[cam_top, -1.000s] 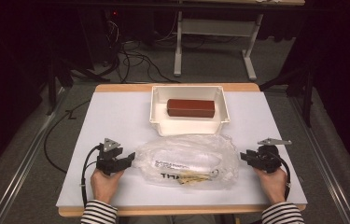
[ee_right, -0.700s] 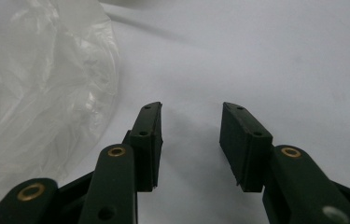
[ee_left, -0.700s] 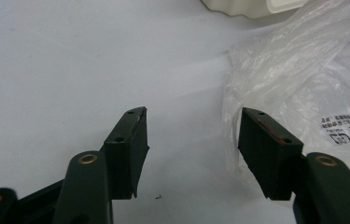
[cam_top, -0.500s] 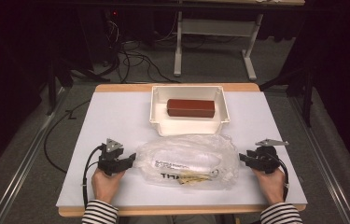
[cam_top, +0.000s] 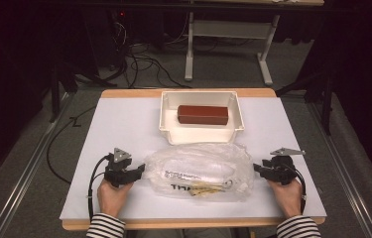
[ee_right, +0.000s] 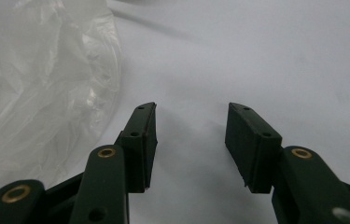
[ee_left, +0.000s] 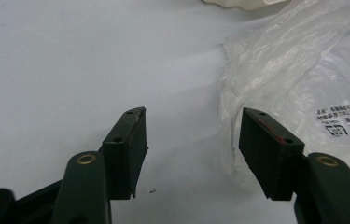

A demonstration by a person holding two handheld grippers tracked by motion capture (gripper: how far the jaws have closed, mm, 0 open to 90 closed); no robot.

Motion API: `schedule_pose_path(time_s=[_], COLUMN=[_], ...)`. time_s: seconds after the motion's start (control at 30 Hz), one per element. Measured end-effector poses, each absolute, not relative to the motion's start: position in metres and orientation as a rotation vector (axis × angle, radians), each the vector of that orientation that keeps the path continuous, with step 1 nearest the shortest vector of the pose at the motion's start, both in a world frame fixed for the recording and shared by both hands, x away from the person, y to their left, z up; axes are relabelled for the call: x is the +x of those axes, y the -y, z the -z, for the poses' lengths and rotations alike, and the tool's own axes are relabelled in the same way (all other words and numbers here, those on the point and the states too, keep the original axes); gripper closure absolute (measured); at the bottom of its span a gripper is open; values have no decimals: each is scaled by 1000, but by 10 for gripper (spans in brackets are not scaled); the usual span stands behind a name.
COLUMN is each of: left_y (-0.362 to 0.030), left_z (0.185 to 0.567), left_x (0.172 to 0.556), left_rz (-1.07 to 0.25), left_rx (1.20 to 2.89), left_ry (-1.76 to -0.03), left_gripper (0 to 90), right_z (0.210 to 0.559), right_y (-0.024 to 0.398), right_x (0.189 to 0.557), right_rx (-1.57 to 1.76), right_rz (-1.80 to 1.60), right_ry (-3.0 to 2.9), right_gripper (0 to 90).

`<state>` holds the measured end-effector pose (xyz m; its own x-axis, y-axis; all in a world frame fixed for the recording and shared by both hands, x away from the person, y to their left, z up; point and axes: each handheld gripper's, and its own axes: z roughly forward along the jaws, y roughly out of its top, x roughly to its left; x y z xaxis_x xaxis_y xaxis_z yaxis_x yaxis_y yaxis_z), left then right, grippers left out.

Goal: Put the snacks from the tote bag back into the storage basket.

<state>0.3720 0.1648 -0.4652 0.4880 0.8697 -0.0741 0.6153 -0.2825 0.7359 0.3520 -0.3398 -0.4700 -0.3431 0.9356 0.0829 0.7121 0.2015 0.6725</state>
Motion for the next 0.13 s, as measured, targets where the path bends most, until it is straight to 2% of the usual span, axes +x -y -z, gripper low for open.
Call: schedule_pose_path(time_s=[0.13], left_y=[-165], left_z=[465], left_x=[371], left_rz=[-444], left_rx=[2003], left_ry=[-1223], left_gripper=[416], right_z=[470], right_y=[340], right_x=[353], right_rx=[1540], right_rz=[-904], right_ry=[-2146], right_gripper=[527])
